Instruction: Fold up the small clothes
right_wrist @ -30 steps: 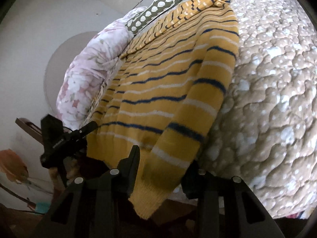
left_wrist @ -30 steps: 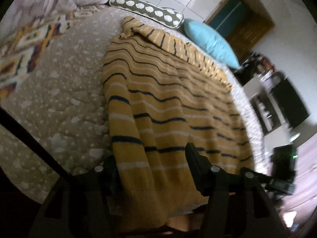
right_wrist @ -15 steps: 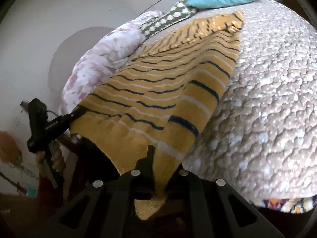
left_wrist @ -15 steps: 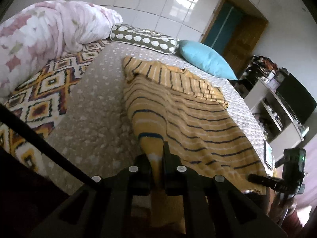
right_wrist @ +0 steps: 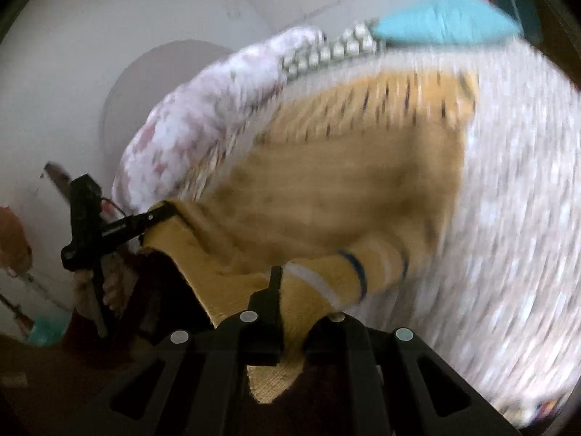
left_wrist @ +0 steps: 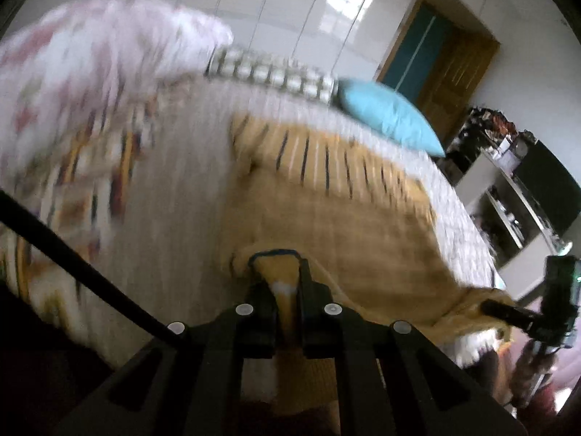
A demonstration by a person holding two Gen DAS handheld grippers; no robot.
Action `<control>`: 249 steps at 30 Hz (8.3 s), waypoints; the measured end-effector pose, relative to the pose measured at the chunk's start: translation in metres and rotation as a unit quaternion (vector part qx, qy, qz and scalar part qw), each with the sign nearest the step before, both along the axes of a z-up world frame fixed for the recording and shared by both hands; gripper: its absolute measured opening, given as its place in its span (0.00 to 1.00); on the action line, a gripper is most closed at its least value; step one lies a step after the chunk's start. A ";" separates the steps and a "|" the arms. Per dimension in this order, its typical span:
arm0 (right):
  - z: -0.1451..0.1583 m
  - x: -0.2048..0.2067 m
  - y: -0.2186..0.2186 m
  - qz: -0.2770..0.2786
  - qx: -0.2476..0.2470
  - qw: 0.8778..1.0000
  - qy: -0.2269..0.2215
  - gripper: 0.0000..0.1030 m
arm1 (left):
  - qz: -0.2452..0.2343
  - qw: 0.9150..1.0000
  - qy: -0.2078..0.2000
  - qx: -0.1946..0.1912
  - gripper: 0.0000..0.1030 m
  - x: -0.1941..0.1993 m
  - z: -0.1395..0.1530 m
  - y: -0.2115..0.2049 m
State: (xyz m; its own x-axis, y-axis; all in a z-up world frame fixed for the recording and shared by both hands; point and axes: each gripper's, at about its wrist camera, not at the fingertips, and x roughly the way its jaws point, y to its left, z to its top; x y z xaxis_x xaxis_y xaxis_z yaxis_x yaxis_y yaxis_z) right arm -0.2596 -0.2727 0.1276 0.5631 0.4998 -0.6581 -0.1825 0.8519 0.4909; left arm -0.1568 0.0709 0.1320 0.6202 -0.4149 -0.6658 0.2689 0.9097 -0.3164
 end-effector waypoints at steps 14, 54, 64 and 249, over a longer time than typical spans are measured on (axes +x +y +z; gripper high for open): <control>-0.002 0.261 -0.057 -0.127 -0.075 0.989 0.004 0.10 | 0.040 0.993 0.081 0.079 0.08 0.276 -0.035 -0.109; -0.046 0.145 -0.113 -0.159 -0.015 0.984 0.079 0.05 | -0.054 0.990 0.128 -0.012 0.04 0.166 -0.047 -0.027; -0.050 0.114 -0.117 -0.183 -0.057 0.978 0.084 0.11 | -0.002 0.993 0.101 0.056 0.19 0.130 -0.064 0.015; -0.094 0.096 -0.088 -0.268 -0.176 0.947 0.008 0.74 | -0.022 0.990 0.012 0.139 1.00 0.068 -0.124 -0.187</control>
